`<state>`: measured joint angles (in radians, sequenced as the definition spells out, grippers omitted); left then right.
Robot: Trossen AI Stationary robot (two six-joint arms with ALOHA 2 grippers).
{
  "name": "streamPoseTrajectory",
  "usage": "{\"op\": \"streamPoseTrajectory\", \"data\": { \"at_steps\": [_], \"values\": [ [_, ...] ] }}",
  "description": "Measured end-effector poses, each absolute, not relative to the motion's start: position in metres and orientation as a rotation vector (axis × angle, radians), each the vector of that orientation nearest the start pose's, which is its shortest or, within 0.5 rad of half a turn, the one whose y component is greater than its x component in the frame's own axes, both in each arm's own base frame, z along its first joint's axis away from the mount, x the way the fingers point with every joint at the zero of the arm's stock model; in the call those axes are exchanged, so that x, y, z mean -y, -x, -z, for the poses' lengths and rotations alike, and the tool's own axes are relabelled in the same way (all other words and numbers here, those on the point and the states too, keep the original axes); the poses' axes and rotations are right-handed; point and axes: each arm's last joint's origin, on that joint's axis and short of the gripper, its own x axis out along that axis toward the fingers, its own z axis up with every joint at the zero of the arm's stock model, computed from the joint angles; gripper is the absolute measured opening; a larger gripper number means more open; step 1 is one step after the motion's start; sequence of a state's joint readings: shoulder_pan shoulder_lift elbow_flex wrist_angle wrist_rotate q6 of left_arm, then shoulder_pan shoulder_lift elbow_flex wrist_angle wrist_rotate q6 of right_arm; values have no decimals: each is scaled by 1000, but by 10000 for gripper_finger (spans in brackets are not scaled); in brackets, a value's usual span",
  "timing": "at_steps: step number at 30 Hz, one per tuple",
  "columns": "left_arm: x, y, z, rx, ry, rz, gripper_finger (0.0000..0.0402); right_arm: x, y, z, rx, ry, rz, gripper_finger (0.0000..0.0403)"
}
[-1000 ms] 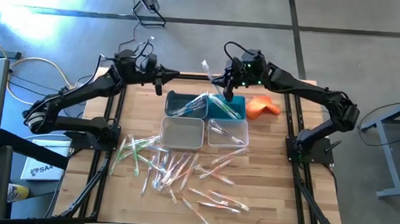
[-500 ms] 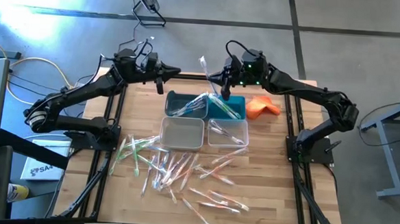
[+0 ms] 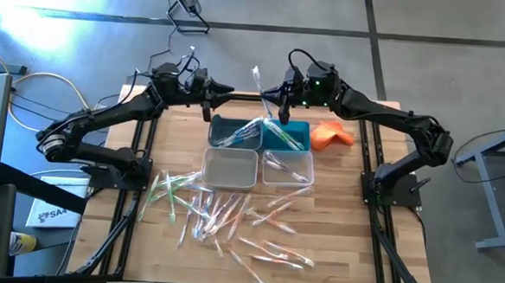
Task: Pick & Place Toothbrushes
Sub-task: Put the blue toothbrush into the dark blue bin
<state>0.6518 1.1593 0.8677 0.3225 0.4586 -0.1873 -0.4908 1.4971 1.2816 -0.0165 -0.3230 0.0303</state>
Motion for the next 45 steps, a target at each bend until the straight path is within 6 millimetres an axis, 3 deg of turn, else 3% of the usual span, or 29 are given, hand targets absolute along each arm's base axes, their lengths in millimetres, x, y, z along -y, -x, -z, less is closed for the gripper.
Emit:
{"op": "streamPoseTrajectory", "data": {
  "at_steps": [16, 45],
  "values": [
    [-143, -241, -339, 216, 68, -102, 122, 142, -314, -351, -212, -126, 66, 13],
    [-111, -262, -335, 217, 66, 17, 122, 109, -327, -351, -220, -100, 21, 13]
  ]
}}
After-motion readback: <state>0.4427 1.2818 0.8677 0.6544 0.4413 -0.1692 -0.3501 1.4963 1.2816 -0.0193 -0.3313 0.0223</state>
